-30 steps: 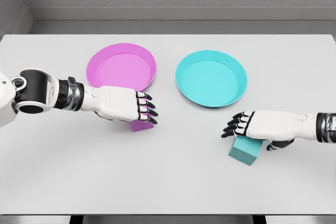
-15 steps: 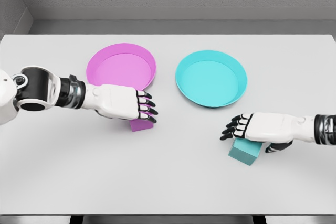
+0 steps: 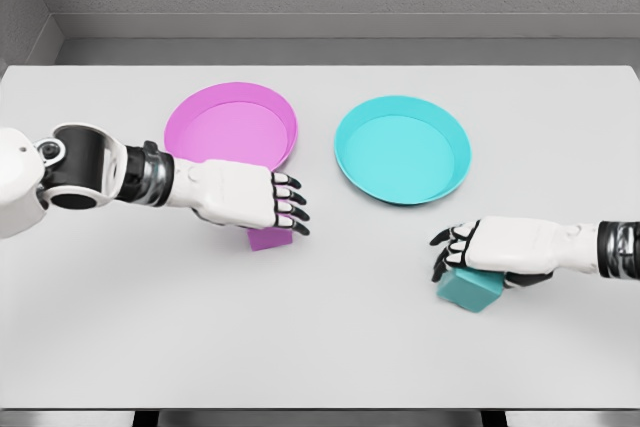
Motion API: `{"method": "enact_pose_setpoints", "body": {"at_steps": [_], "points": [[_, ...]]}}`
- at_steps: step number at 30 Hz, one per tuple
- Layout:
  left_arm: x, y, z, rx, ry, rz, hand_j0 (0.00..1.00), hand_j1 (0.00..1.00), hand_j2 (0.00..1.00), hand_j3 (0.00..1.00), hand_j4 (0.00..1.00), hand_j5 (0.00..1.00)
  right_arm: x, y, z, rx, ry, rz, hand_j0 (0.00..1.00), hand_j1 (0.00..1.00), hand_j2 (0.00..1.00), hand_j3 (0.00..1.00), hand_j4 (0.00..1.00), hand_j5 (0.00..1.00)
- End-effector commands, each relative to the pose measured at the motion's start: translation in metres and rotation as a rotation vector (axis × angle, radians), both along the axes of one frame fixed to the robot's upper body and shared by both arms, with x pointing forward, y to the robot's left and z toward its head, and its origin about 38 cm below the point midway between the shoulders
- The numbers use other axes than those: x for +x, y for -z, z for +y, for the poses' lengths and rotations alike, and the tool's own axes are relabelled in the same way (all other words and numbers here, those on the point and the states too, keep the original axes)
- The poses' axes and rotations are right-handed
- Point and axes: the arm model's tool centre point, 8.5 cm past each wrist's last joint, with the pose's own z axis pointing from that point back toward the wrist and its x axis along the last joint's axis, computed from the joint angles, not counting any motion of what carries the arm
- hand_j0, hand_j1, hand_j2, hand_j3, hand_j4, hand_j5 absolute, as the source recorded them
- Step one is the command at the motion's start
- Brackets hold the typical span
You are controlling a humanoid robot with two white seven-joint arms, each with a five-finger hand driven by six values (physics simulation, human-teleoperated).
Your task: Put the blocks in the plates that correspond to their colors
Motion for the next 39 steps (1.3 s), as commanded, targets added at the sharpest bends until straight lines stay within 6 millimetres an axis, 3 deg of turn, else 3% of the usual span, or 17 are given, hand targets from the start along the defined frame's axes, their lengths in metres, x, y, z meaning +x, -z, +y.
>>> {"method": "enact_pose_setpoints", "body": {"at_steps": [1,14,21,26,34,39], "points": [[-0.001,0.002,-0.005,-0.005,0.009,0.008,1.00,1.00,1.00,1.00,1.00,1.00,-0.001,0.002,-0.001,-0.021,-0.012,-0.004,0.58,0.58,0.58,0.58,0.58,0.58],[-0.004,0.010,-0.002,0.059,0.009,0.021,0.89,0.89,0.89,0.89,0.89,0.89,0.004,-0.006,-0.004,-0.024,-0.004,-0.026,0.57,0.57,0.57,0.57,0.57,0.57],[-0.004,0.010,-0.002,0.061,0.009,0.018,0.70,0.70,0.70,0.70,0.70,0.70,0.011,-0.020,-0.004,-0.019,-0.003,-0.062,0.57,0.57,0.57,0.57,0.57,0.57],[-0.002,0.008,-0.001,0.061,0.006,0.013,0.46,0.46,0.46,0.46,0.46,0.46,0.018,-0.032,-0.003,-0.010,-0.002,-0.093,0.57,0.57,0.57,0.57,0.57,0.57],[-0.001,0.005,-0.001,0.056,0.003,0.007,0.43,0.43,0.43,0.43,0.43,0.43,0.025,-0.048,-0.003,0.002,0.000,-0.130,0.57,0.57,0.57,0.57,0.57,0.57],[0.005,-0.009,0.001,0.032,-0.012,-0.020,0.35,0.35,0.35,0.35,0.35,0.35,0.029,-0.051,-0.006,0.000,0.010,-0.138,0.57,0.57,0.57,0.57,0.57,0.57]]}}
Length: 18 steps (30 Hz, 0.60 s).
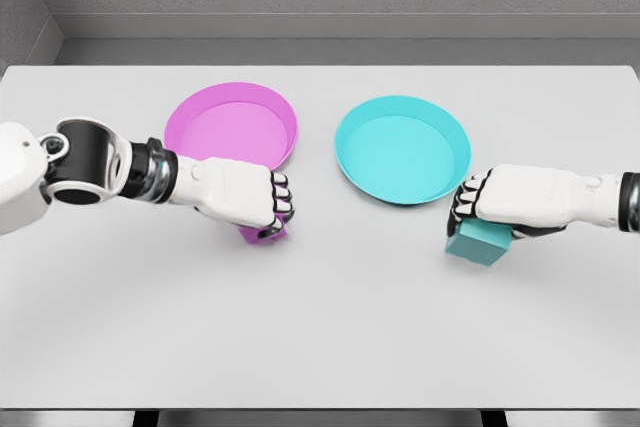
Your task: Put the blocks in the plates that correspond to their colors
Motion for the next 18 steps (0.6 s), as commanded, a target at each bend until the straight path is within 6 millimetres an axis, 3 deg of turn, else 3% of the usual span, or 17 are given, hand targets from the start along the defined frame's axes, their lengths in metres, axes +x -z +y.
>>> {"method": "enact_pose_setpoints", "body": {"at_steps": [1,14,18], "points": [[0.004,-0.009,0.002,-0.021,-0.013,-0.016,0.35,0.35,0.35,0.35,0.35,0.35,0.002,0.000,-0.003,0.003,0.014,0.005,0.57,0.57,0.57,0.57,0.57,0.57],[0.017,-0.043,0.002,-0.064,-0.030,-0.090,0.35,0.35,0.35,0.35,0.35,0.35,0.021,-0.018,-0.001,0.025,0.028,-0.045,0.57,0.57,0.57,0.57,0.57,0.57],[0.044,-0.046,0.026,-0.055,-0.137,-0.099,0.35,0.35,0.35,0.35,0.35,0.35,0.035,-0.020,-0.001,0.034,0.047,-0.053,0.57,0.57,0.57,0.57,0.57,0.57]]}}
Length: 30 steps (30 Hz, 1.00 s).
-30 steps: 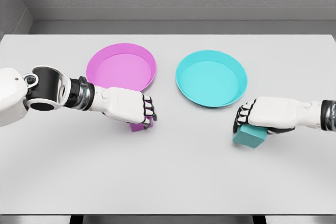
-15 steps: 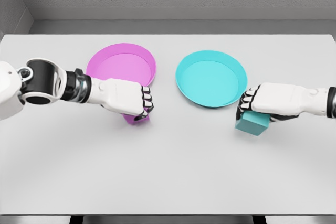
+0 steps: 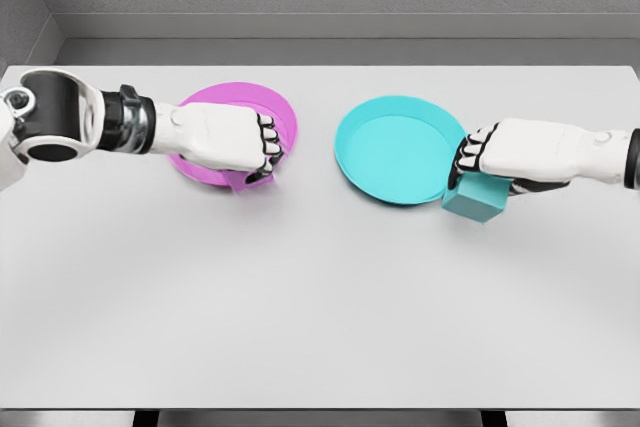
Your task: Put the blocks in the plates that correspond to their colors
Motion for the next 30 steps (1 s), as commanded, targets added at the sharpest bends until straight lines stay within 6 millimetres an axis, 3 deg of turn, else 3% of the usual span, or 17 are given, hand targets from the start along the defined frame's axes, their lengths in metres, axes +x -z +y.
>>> {"method": "enact_pose_setpoints", "body": {"at_steps": [1,4,10,16,18,19,21,23,24,25,29,30], "points": [[0.013,0.001,0.012,-0.002,-0.056,0.005,0.35,0.35,0.35,0.35,0.35,0.35,0.002,0.011,0.001,0.008,0.007,0.031,0.57,0.57,0.57,0.57,0.57,0.57],[0.026,0.005,0.025,0.005,-0.114,0.015,0.36,0.36,0.36,0.36,0.36,0.36,0.007,0.005,0.013,0.028,-0.015,0.013,0.57,0.57,0.57,0.57,0.57,0.57],[0.055,0.017,0.026,0.005,-0.194,0.036,0.37,0.37,0.37,0.37,0.37,0.37,0.029,0.005,0.027,0.033,0.013,0.027,0.57,0.57,0.57,0.57,0.57,0.57],[0.067,0.021,0.005,0.001,-0.191,0.043,0.39,0.39,0.39,0.39,0.39,0.39,0.043,-0.002,0.024,0.045,0.057,0.017,0.57,0.57,0.57,0.57,0.57,0.57],[0.071,0.020,-0.003,-0.001,-0.190,0.045,0.41,0.41,0.41,0.41,0.41,0.41,0.047,-0.009,0.032,0.058,0.057,0.002,0.57,0.57,0.57,0.57,0.57,0.57],[0.073,0.020,-0.005,-0.004,-0.190,0.046,0.44,0.44,0.44,0.44,0.44,0.44,0.049,-0.010,0.035,0.062,0.056,0.000,0.57,0.57,0.57,0.57,0.57,0.57],[0.074,0.021,-0.005,-0.004,-0.194,0.049,0.64,0.64,0.64,0.64,0.64,0.64,0.051,-0.012,0.039,0.059,0.059,0.000,0.57,0.57,0.57,0.57,0.57,0.57],[0.074,0.021,-0.007,-0.004,-0.191,0.048,0.75,0.75,0.75,0.75,0.75,0.75,0.059,-0.014,0.048,0.065,0.070,0.002,0.57,0.57,0.57,0.57,0.57,0.57],[0.074,0.021,-0.008,-0.003,-0.190,0.048,0.92,0.92,0.92,0.92,0.92,0.92,0.064,-0.012,0.055,0.068,0.064,0.009,0.57,0.57,0.57,0.57,0.57,0.57],[0.074,0.021,-0.007,0.004,-0.189,0.042,0.99,0.99,0.99,0.99,0.99,0.99,0.068,-0.013,0.059,0.067,0.061,0.010,0.57,0.57,0.57,0.57,0.57,0.57],[0.075,0.021,-0.008,0.014,-0.188,0.033,1.00,1.00,1.00,1.00,1.00,1.00,0.071,-0.015,0.069,0.075,0.050,0.007,0.58,0.58,0.58,0.58,0.58,0.58],[0.075,0.020,-0.008,0.016,-0.186,0.028,1.00,1.00,1.00,1.00,1.00,1.00,0.071,-0.015,0.068,0.074,0.052,0.007,0.63,0.63,0.63,0.63,0.63,0.63]]}}
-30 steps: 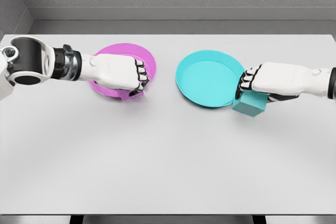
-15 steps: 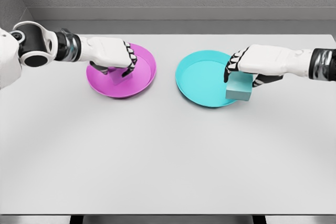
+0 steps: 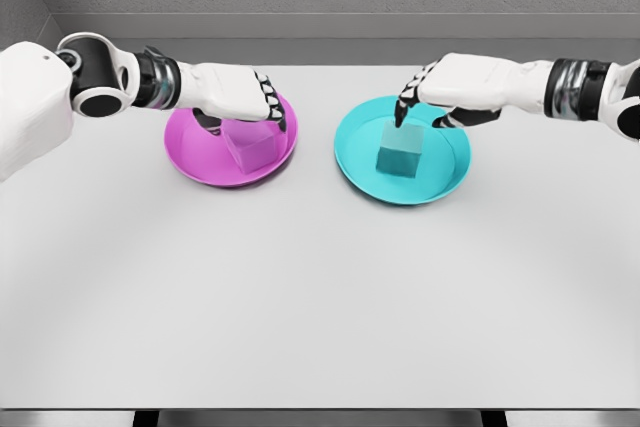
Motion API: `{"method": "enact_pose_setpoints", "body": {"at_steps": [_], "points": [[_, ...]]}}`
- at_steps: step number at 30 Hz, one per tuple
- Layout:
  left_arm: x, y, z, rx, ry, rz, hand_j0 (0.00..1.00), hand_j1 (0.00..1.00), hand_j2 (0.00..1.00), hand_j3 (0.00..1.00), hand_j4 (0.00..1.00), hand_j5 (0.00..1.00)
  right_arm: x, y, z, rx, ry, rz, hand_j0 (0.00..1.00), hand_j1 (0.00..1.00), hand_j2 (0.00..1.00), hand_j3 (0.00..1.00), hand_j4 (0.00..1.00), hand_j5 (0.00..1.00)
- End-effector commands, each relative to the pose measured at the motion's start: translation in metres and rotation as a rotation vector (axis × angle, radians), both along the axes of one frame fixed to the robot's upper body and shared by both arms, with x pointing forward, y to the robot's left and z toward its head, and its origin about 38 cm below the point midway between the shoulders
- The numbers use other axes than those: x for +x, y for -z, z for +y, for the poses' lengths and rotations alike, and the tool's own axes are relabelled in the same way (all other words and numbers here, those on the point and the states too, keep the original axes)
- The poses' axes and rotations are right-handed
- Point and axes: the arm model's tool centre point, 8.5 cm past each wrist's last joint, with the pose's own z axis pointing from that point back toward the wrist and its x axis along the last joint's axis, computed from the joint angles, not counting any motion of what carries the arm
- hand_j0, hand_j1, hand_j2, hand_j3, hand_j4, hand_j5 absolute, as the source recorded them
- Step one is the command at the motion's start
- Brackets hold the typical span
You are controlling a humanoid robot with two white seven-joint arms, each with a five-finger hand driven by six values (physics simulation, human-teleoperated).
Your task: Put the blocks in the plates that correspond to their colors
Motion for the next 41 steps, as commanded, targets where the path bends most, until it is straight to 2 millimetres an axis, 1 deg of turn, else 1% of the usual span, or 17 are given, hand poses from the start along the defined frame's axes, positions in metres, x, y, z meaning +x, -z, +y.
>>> {"method": "enact_pose_setpoints", "body": {"at_steps": [1,2,6,9,10,12,13,15,16,18,20,21,22,24,27,31,41], "points": [[0.001,0.000,0.000,0.004,-0.002,-0.004,1.00,1.00,1.00,1.00,1.00,1.00,0.001,0.003,0.002,0.004,0.006,0.012,0.83,0.83,0.83,0.83,0.83,0.83],[0.001,-0.001,0.000,0.004,0.000,-0.006,1.00,1.00,1.00,1.00,1.00,1.00,0.002,0.002,-0.001,0.004,0.024,0.012,0.98,0.98,0.98,0.98,0.98,0.98],[0.002,-0.015,0.003,-0.011,-0.001,-0.027,1.00,1.00,1.00,1.00,1.00,1.00,0.001,-0.002,-0.004,0.006,0.027,0.002,0.99,0.99,0.99,0.99,0.99,0.99],[-0.012,-0.031,0.012,-0.063,0.021,-0.023,1.00,1.00,1.00,1.00,1.00,1.00,-0.009,-0.013,-0.011,-0.010,0.009,-0.029,1.00,1.00,1.00,1.00,1.00,1.00],[-0.017,-0.035,0.023,-0.066,0.017,-0.025,1.00,1.00,1.00,1.00,1.00,1.00,-0.018,-0.018,-0.012,-0.023,-0.013,-0.047,1.00,1.00,1.00,1.00,1.00,1.00],[-0.024,-0.037,0.039,-0.089,-0.003,-0.005,1.00,1.00,1.00,1.00,1.00,1.00,-0.032,-0.017,-0.021,-0.005,-0.038,-0.046,1.00,1.00,1.00,1.00,1.00,1.00],[-0.027,-0.040,0.049,-0.093,-0.016,-0.004,1.00,1.00,1.00,1.00,1.00,1.00,-0.036,-0.012,-0.032,0.014,-0.016,-0.040,1.00,1.00,1.00,1.00,1.00,1.00],[-0.029,-0.053,0.084,-0.146,-0.089,0.009,1.00,1.00,1.00,1.00,1.00,1.00,-0.050,-0.009,-0.046,0.025,-0.001,-0.043,1.00,1.00,1.00,1.00,1.00,1.00],[-0.034,-0.050,0.100,-0.166,-0.122,0.035,1.00,1.00,1.00,1.00,1.00,1.00,-0.059,-0.007,-0.048,0.037,-0.018,-0.048,1.00,1.00,1.00,1.00,1.00,1.00],[-0.045,-0.044,0.129,-0.190,-0.178,0.070,1.00,1.00,1.00,1.00,1.00,1.00,-0.069,-0.007,-0.064,0.054,-0.004,-0.065,1.00,1.00,1.00,1.00,1.00,1.00],[-0.050,-0.043,0.149,-0.206,-0.223,0.079,1.00,1.00,1.00,1.00,1.00,1.00,-0.072,-0.009,-0.068,0.050,-0.023,-0.077,1.00,1.00,1.00,1.00,1.00,1.00],[-0.052,-0.042,0.153,-0.210,-0.232,0.081,1.00,1.00,1.00,1.00,1.00,1.00,-0.074,-0.006,-0.072,0.054,-0.012,-0.071,1.00,1.00,1.00,1.00,1.00,1.00],[-0.055,-0.046,0.168,-0.201,-0.263,0.071,1.00,1.00,1.00,1.00,1.00,1.00,-0.076,-0.005,-0.078,0.064,0.008,-0.071,1.00,1.00,1.00,1.00,1.00,1.00],[-0.060,-0.038,0.176,-0.217,-0.284,0.103,1.00,1.00,1.00,1.00,1.00,1.00,-0.081,-0.002,-0.091,0.079,0.043,-0.063,1.00,1.00,1.00,1.00,1.00,1.00],[-0.073,-0.040,0.211,-0.233,-0.363,0.127,1.00,1.00,1.00,1.00,1.00,1.00,-0.084,0.003,-0.096,0.079,0.055,-0.048,1.00,1.00,1.00,1.00,1.00,1.00],[-0.081,-0.031,0.223,-0.219,-0.391,0.148,1.00,1.00,1.00,1.00,1.00,1.00,-0.084,0.005,-0.097,0.075,0.058,-0.042,1.00,1.00,1.00,1.00,1.00,1.00],[-0.083,-0.029,0.224,-0.215,-0.392,0.152,1.00,1.00,1.00,1.00,1.00,1.00,-0.084,0.007,-0.097,0.076,0.058,-0.036,1.00,1.00,1.00,1.00,1.00,1.00]]}}
